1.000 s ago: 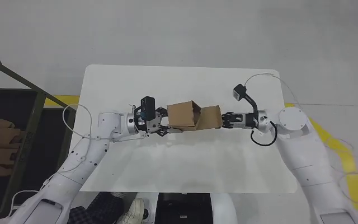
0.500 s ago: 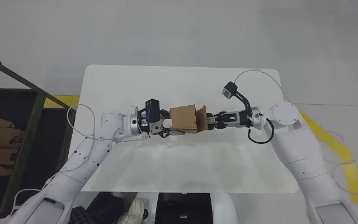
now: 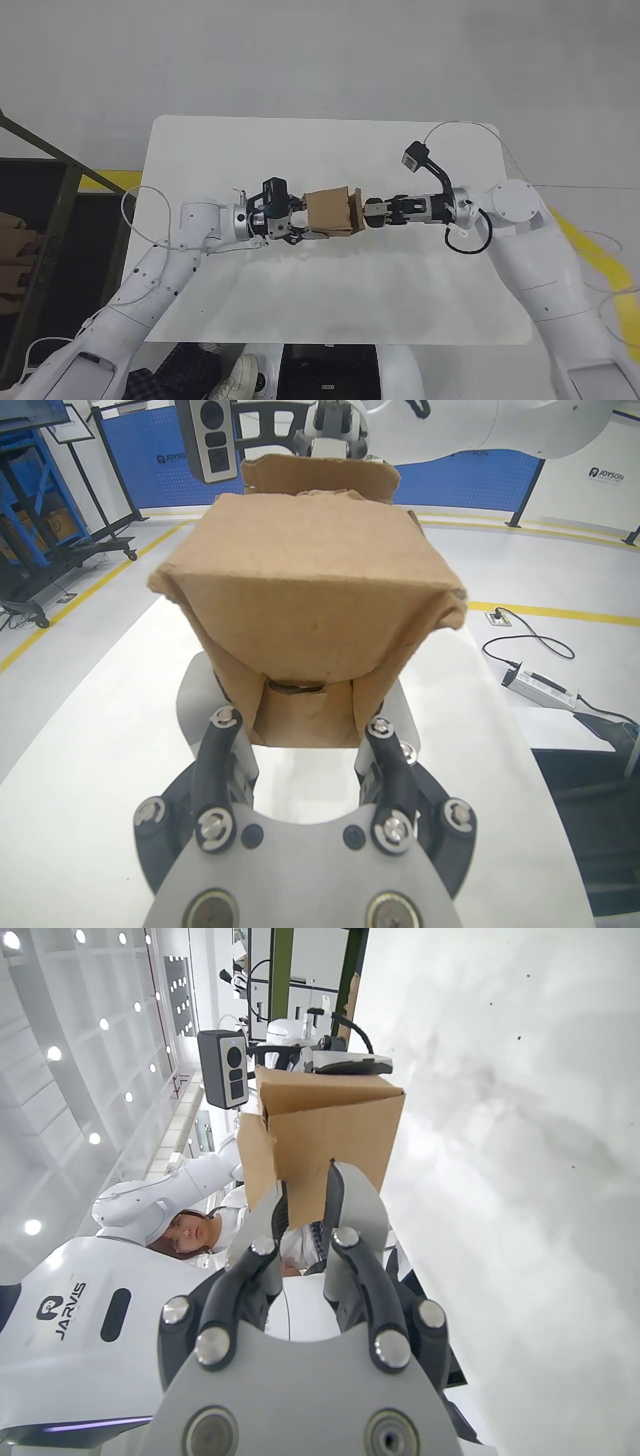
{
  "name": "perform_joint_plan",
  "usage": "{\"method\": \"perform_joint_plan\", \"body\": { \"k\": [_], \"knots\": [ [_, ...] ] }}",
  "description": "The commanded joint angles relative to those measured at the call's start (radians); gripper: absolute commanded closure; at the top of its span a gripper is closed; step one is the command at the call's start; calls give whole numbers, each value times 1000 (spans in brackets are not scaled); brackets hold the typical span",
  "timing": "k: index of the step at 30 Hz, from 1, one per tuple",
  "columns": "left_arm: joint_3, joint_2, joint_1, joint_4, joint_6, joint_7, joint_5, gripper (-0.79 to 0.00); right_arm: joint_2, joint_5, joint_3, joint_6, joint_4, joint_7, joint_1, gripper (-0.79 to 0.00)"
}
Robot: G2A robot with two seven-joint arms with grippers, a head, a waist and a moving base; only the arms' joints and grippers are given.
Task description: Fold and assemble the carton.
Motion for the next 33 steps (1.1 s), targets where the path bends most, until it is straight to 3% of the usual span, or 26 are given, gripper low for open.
{"method": "perform_joint_plan", "body": {
  "k": [1, 33],
  "knots": [
    [0, 0, 2, 1, 17, 1, 9, -354, 2, -5, 1, 3, -5, 1, -2, -151],
    [24, -6, -2, 8, 39, 9, 55, -360, 4, -50, -43, 31, 5, -37, 26, -129]
  ]
}}
